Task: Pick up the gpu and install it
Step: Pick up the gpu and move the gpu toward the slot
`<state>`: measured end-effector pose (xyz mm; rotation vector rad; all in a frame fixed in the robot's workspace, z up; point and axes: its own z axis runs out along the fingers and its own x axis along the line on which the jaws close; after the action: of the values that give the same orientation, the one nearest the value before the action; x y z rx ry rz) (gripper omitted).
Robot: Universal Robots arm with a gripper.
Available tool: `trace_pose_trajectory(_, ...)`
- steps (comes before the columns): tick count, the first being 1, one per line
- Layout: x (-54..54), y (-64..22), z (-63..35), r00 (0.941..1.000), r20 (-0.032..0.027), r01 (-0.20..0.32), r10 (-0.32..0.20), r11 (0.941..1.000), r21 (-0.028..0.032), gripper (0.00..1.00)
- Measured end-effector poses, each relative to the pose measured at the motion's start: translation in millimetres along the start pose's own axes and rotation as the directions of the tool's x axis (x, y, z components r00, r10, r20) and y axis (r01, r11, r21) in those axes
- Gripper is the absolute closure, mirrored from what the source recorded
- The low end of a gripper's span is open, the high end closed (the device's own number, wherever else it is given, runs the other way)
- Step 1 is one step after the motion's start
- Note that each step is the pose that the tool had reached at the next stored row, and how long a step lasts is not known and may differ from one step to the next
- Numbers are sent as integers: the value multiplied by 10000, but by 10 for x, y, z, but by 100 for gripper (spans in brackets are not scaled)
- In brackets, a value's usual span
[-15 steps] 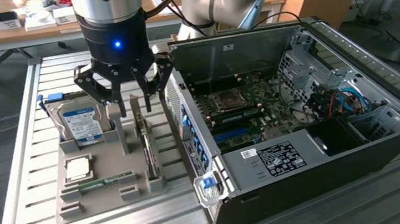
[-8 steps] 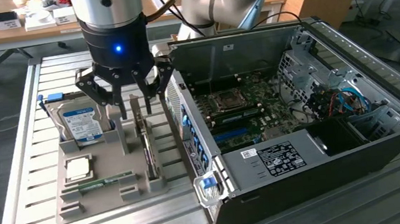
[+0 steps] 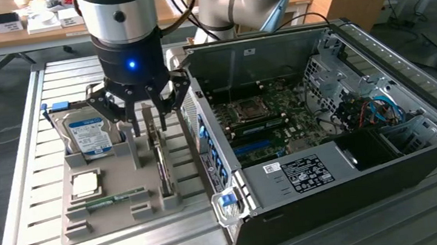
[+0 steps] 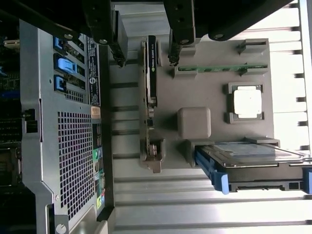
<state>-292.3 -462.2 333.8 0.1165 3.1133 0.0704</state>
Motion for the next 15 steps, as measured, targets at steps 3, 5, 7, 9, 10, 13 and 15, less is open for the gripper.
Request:
trace_pose_trajectory(3, 1, -2, 54, 10000, 1, 0, 0, 10000, -1, 53)
trace_pose_trajectory(5, 2, -4, 87, 10000, 0, 0, 0, 10000, 1, 53)
trace_pose_trajectory(7, 3, -5, 114, 10000, 0, 0, 0, 10000, 1, 53)
trace_pose_trajectory(9, 3, -6, 135, 10000, 0, 0, 0, 10000, 0, 53)
trace_pose_trajectory(10, 4, -7, 147, 10000, 0, 0, 0, 10000, 0, 53)
trace_pose_trajectory(13, 5, -9, 191, 10000, 0, 0, 0, 10000, 0, 53)
trace_pose_trajectory(15, 5, -10, 221, 10000, 0, 0, 0, 10000, 0, 53)
